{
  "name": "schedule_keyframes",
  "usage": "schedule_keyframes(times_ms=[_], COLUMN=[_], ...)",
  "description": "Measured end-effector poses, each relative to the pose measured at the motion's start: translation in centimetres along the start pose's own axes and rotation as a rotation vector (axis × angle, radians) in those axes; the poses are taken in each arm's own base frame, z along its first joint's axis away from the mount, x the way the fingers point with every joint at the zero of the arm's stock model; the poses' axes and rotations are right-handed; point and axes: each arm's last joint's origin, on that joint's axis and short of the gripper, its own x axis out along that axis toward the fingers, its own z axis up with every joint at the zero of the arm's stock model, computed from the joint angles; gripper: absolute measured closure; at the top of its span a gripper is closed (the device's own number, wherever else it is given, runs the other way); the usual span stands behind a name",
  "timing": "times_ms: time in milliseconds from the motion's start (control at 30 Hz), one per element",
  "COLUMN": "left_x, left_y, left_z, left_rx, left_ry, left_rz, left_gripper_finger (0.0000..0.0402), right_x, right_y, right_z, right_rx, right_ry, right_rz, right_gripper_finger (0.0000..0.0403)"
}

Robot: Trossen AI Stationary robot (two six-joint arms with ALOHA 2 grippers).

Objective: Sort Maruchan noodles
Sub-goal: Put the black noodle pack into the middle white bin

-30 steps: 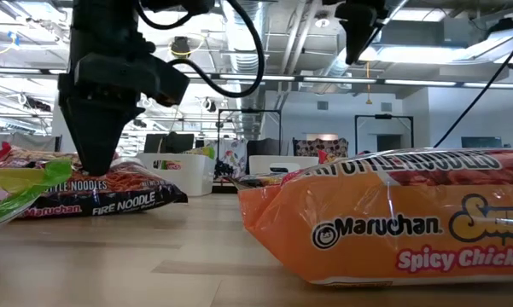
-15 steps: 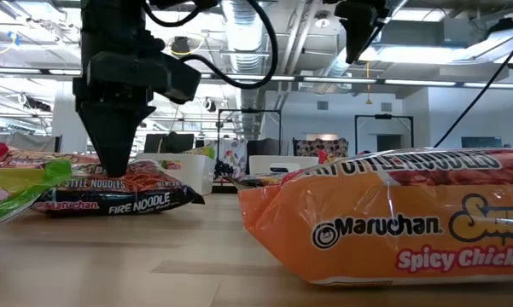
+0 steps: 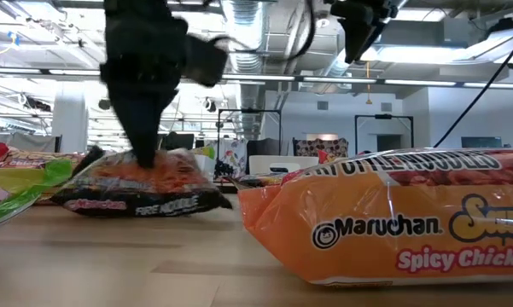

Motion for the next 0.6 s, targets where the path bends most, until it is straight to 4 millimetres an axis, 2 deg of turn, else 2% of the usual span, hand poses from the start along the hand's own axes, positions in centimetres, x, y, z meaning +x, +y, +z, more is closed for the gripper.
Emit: schedule_keyframes(times_ms=[300,600], left_x=[-2.1,-3.8], left_y=[-1.1,-1.5], left_z=[0.9,1.6], left_rx=[0.065,0.143], left_ry=[-0.062,-0.094], left_rz=[-0.019,0.003], left_gripper_finger=[0.04,0.0401], right_x=[-0.2,-2.6], right_y=[-0.3,-1.6], right_z=[-0.6,0.9], right_rx=[0.059,0.085], right_ry=[0.065,0.039], right_rz=[0.001,0.16], right_gripper_finger=[0.02,0.02])
